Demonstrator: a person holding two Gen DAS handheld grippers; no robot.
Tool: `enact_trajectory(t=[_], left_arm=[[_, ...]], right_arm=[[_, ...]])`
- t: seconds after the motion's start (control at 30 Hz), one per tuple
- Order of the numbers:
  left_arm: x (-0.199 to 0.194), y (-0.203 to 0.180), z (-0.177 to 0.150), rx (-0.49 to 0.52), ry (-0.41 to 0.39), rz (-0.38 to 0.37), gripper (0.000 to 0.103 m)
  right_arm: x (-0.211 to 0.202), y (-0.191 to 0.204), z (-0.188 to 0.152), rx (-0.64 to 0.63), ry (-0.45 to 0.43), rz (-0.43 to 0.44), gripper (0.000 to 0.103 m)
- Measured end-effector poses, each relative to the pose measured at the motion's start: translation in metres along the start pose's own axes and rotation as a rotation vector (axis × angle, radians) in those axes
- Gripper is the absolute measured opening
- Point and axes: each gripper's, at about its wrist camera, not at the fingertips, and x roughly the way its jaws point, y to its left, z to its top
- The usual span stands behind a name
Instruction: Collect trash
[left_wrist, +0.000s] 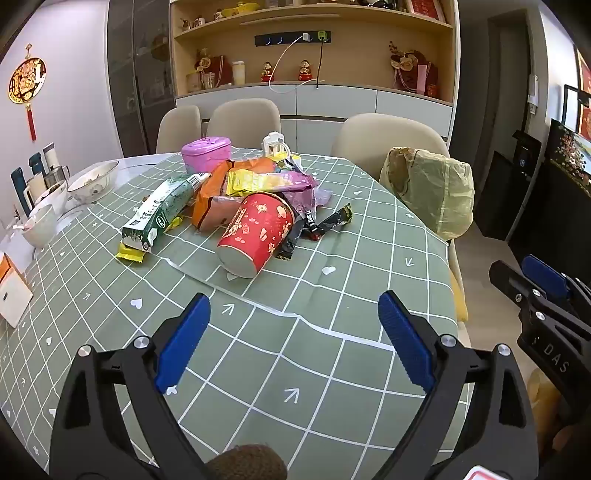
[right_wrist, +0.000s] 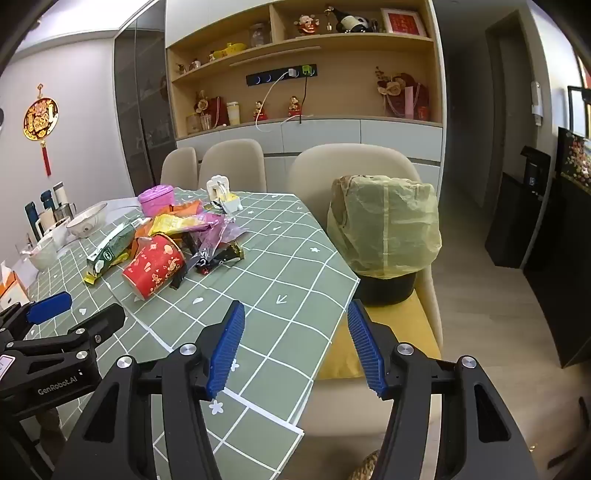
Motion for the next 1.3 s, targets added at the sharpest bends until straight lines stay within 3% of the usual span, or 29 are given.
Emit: enact_trajectory(t=[0.93,1.3], left_arm=[[-0.006,0.008,-0.005,-0.025,0.010,0.000,0.088],[-0.006,0.007,-0.006,-0.023,0.010,-0.004,0.088]], right_arm=[[-0.002,0.010,-0.003,-0.056,0.018,0.081,0.055],[-0.004,0.008,-0.003,-0.048,0.016,0.076,0.055]])
